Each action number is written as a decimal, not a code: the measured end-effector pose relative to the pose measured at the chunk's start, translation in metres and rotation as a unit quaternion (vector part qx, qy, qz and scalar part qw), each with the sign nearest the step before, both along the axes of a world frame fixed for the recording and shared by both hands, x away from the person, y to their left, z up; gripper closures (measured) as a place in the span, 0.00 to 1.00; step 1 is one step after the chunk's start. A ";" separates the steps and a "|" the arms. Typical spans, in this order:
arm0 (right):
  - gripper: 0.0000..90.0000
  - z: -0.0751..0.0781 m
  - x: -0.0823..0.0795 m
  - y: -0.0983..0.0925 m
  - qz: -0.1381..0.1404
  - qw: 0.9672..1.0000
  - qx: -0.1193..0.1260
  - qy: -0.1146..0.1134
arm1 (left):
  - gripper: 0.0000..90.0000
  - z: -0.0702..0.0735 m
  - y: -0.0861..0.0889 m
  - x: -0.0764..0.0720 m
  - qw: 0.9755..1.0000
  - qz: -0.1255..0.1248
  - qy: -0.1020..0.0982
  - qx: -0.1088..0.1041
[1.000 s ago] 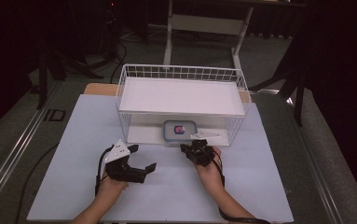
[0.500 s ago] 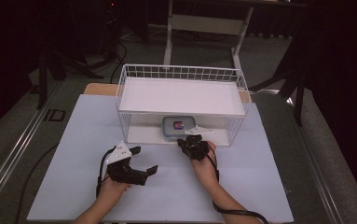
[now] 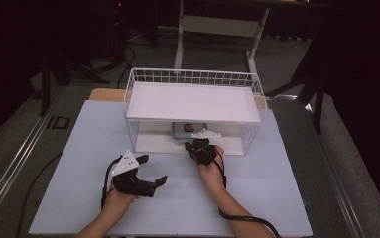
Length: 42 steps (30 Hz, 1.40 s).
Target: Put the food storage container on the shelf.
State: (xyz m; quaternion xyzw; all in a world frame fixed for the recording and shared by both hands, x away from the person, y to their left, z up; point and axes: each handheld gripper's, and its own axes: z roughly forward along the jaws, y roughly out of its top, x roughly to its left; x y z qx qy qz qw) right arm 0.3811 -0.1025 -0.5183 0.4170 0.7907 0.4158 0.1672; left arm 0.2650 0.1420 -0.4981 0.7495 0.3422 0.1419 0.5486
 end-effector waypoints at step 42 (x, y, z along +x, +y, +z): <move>0.16 0.026 -0.078 -0.083 0.052 0.997 0.033 -0.046 | 0.02 0.009 -0.016 -0.006 0.999 -0.034 -0.033 0.017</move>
